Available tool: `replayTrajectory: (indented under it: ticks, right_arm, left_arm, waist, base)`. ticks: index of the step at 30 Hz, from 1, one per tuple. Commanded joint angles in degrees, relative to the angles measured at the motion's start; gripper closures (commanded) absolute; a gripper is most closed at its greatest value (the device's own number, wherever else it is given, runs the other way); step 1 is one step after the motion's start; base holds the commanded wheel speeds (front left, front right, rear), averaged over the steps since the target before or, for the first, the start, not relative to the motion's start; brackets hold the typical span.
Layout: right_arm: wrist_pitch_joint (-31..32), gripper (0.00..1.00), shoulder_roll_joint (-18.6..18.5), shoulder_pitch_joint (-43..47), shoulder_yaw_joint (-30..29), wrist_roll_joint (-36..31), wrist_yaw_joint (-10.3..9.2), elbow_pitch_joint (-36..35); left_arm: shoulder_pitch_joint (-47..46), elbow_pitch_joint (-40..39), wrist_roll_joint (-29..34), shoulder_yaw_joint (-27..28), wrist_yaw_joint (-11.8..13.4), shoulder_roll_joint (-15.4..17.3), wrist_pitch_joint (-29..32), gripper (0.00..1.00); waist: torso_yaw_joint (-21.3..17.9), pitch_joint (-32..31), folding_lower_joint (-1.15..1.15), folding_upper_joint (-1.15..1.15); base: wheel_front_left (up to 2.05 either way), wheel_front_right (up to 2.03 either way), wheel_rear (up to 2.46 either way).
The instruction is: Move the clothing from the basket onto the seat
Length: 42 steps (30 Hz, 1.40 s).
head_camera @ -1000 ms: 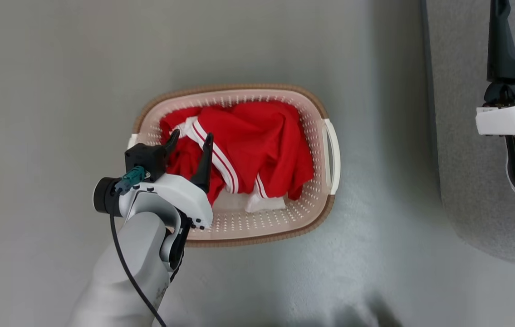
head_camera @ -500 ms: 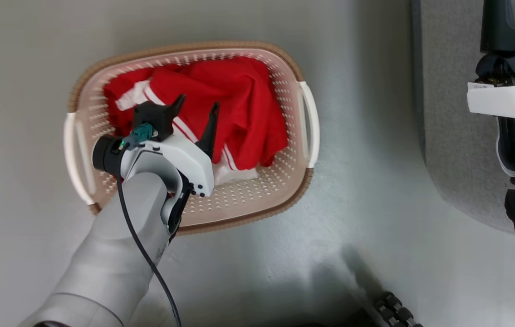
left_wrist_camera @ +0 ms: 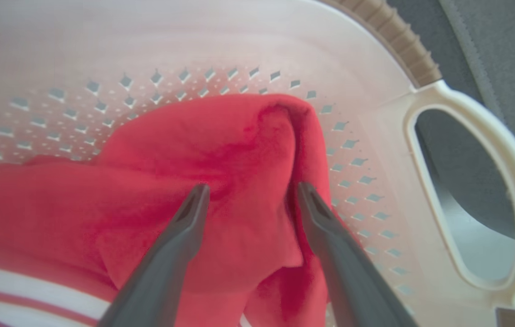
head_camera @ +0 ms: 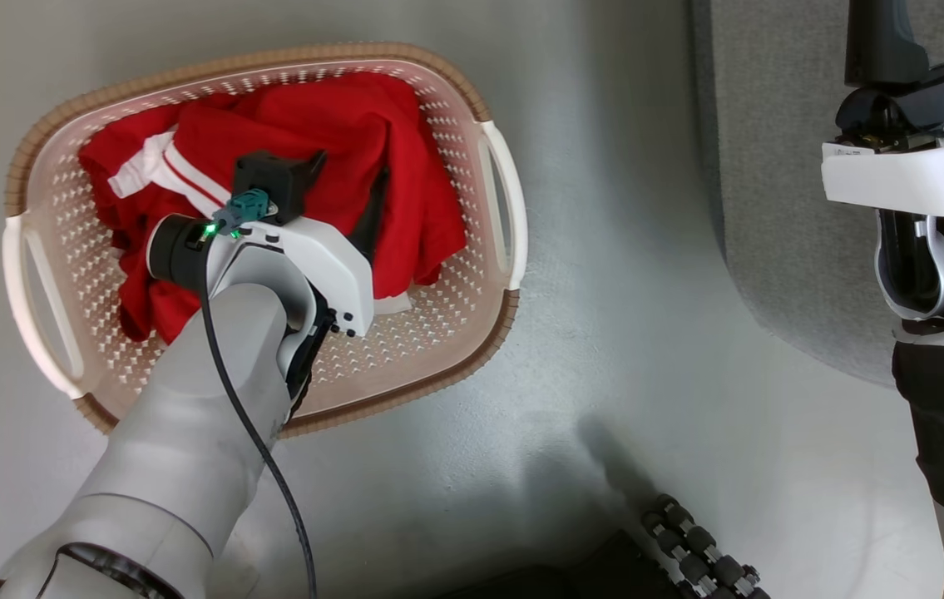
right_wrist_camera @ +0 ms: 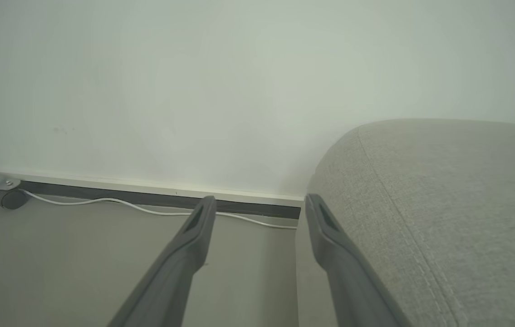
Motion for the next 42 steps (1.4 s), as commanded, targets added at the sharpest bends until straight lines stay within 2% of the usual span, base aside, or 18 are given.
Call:
replayTrajectory:
  ticks: [1,9,10,11,18,29,34,42]
  right_arm:
    - [-0.34,0.0,-0.01,1.73,0.51,0.23,0.23,-1.71]
    - [-0.34,0.0,-0.02,2.32,0.73,0.26,0.23,-1.65]
    - [-0.34,0.0,0.08,2.23,0.73,0.32,0.23,-1.64]
    - [-0.34,0.0,0.17,2.12,0.71,0.35,0.23,-1.62]
    - [-0.34,0.0,0.71,1.47,0.71,0.6,0.23,-0.85]
    - [-0.34,0.0,-0.23,4.13,0.64,0.4,0.23,2.46]
    - [-0.34,0.0,-0.86,6.4,0.58,0.45,0.23,4.62]
    - [-0.34,0.0,-1.63,9.48,0.95,0.74,0.23,8.31]
  left_arm:
    - [-0.31,0.8,-1.56,-0.74,-0.55,0.41,-0.31,0.0]
    - [-1.73,3.19,-5.47,-6.56,-0.83,0.41,2.41,0.0]
    - [-1.93,3.25,-5.99,-7.12,-0.89,0.41,2.58,0.61]
    - [-2.21,3.36,-6.44,-7.55,-0.67,0.41,2.39,1.0]
    - [-2.31,4.69,-8.96,-9.97,-0.58,0.41,1.06,1.0]
    - [2.56,1.96,-11.59,-10.41,-0.22,0.41,-0.3,1.0]
    - [5.87,-1.71,-10.31,-8.06,0.74,0.41,-0.32,1.0]
    - [12.37,-4.96,-5.75,-0.91,0.93,0.41,-0.33,1.0]
  waist:
    - [-0.56,-0.03,0.0,0.0]
    - [-1.16,-0.55,0.0,0.0]
    - [-1.24,-0.65,0.0,0.0]
    - [-1.27,-0.76,0.0,0.0]
    - [-1.05,-2.72,0.0,0.0]
    - [1.45,-12.4,0.0,0.0]
    - [3.06,-17.92,0.0,0.0]
    - [5.05,-26.69,0.0,0.0]
  base:
    - [0.0,0.0,0.0]
    - [0.0,0.0,0.0]
    - [0.0,0.0,0.0]
    - [0.0,0.0,0.0]
    - [0.0,0.0,0.0]
    - [0.0,0.0,0.0]
    - [0.0,0.0,0.0]
    - [0.0,0.0,0.0]
